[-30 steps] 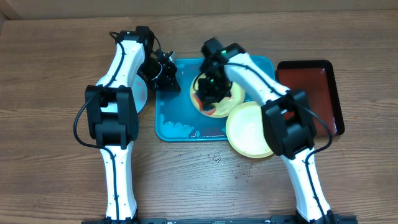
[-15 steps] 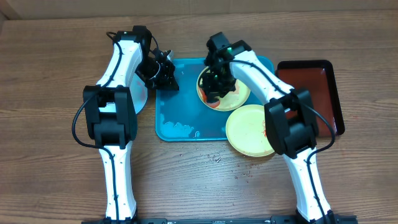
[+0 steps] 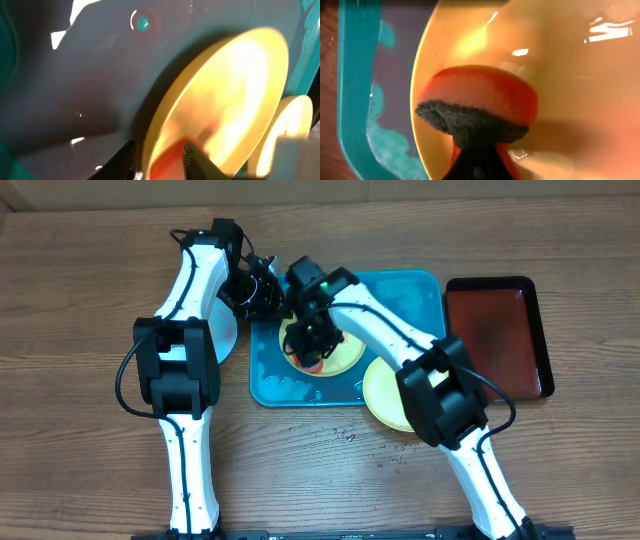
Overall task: Clean dirty plates on tray and stack at the side
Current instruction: 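Scrub the upper yellow plate with the sponge while the left gripper holds it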
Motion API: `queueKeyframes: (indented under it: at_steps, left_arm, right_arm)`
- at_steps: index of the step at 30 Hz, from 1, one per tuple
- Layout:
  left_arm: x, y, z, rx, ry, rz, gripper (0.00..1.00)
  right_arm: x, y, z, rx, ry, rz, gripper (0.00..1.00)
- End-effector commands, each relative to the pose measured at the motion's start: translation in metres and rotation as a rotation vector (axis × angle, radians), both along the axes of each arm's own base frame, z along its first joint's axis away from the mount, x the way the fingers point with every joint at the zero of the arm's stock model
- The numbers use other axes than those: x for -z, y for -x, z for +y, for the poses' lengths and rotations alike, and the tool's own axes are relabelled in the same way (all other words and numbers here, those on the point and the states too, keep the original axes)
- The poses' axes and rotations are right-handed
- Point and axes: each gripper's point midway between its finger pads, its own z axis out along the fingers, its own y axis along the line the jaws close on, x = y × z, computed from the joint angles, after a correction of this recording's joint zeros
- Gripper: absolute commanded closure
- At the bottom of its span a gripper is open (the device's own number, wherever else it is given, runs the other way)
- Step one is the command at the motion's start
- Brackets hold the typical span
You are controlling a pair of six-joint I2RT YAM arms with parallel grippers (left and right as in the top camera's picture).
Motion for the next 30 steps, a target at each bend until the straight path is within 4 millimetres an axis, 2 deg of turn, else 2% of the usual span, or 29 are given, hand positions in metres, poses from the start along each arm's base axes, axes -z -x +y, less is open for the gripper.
queueKeyframes:
  at_steps: [1,8,17,21,24,25,30]
  left_arm:
    - [-0.002,-0.005,-0.006,0.043,0.02,-0.044,0.67]
    - [0.006,-0.002,0.003,0.044,-0.041,-0.034,0.7]
    - [0.031,0.025,0.004,0.033,-0.04,0.07,0.77]
    - [0.036,0.029,-0.003,0.029,0.007,0.081,0.78]
    - [0.041,0.03,-0.004,0.013,0.011,0.089,0.86]
    - [0.043,0.031,-0.004,0.011,0.01,0.092,0.96]
    - [0.05,0.036,0.0,0.006,-0.012,0.108,0.96]
  right_arm:
    - [0.015,0.014,-0.001,-0.043,0.027,0.034,0.96]
    - [0.015,0.008,-0.007,-0.023,0.026,0.036,0.96]
    - [0.013,0.002,-0.012,0.005,-0.009,0.059,0.96]
    - [0.012,-0.001,-0.014,0.011,-0.016,0.061,0.96]
    - [0.012,-0.001,-0.014,0.014,-0.019,0.065,0.96]
    - [0.012,0.0,-0.013,0.023,-0.021,0.069,0.96]
    - [0.009,-0.004,-0.015,0.129,-0.047,0.122,0.96]
